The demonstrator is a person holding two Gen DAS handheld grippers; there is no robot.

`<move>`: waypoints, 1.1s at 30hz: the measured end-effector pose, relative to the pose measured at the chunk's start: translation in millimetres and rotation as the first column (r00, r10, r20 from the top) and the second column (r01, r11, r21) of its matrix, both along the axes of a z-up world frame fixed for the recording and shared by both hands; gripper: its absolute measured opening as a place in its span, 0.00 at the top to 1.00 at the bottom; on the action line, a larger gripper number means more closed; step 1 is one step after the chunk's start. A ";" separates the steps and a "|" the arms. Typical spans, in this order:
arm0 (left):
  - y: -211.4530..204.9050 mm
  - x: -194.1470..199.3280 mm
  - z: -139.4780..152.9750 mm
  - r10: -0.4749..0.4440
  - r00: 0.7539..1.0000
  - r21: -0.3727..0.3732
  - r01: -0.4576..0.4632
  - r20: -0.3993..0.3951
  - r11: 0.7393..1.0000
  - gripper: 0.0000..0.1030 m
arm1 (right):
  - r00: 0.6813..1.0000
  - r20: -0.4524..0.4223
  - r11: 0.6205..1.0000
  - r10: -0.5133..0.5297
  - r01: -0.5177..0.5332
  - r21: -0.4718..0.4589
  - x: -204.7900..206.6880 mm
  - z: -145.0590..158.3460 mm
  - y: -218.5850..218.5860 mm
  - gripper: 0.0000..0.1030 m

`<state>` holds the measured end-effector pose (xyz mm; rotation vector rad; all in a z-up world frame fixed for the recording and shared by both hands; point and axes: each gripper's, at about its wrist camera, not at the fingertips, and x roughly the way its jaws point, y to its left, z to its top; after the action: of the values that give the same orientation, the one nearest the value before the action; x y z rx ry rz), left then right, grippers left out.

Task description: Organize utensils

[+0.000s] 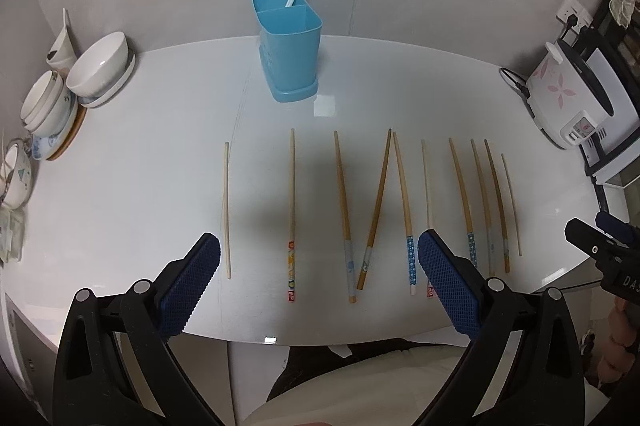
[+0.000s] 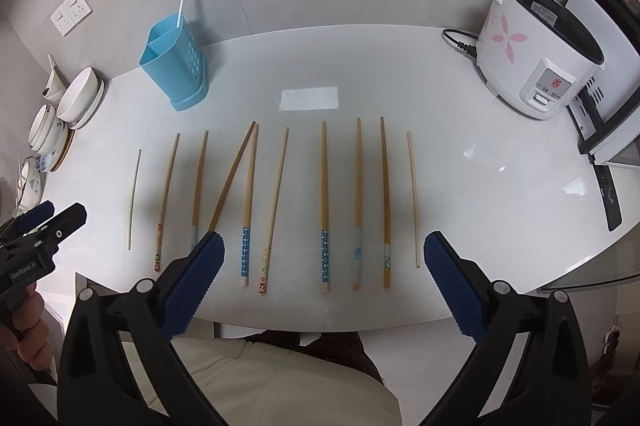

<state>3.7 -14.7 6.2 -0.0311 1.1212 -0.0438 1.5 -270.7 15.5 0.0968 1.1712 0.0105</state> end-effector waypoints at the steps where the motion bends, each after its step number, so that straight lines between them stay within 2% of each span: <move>1: -0.4 0.4 -0.1 0.001 1.000 0.001 -0.001 0.001 1.000 0.06 | 1.000 0.000 1.000 0.002 -0.002 -0.003 0.1 -0.3 0.1 0.07; 33: -1.5 5.5 -7.6 0.011 1.000 -0.019 -0.011 -0.025 1.000 0.06 | 1.000 -0.013 1.000 -0.016 0.017 0.007 7.0 -4.2 -4.7 0.07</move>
<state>9.1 -16.2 -1.4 -0.0552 1.1454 -0.0448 8.5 -275.4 11.3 0.1131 1.1834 -0.0004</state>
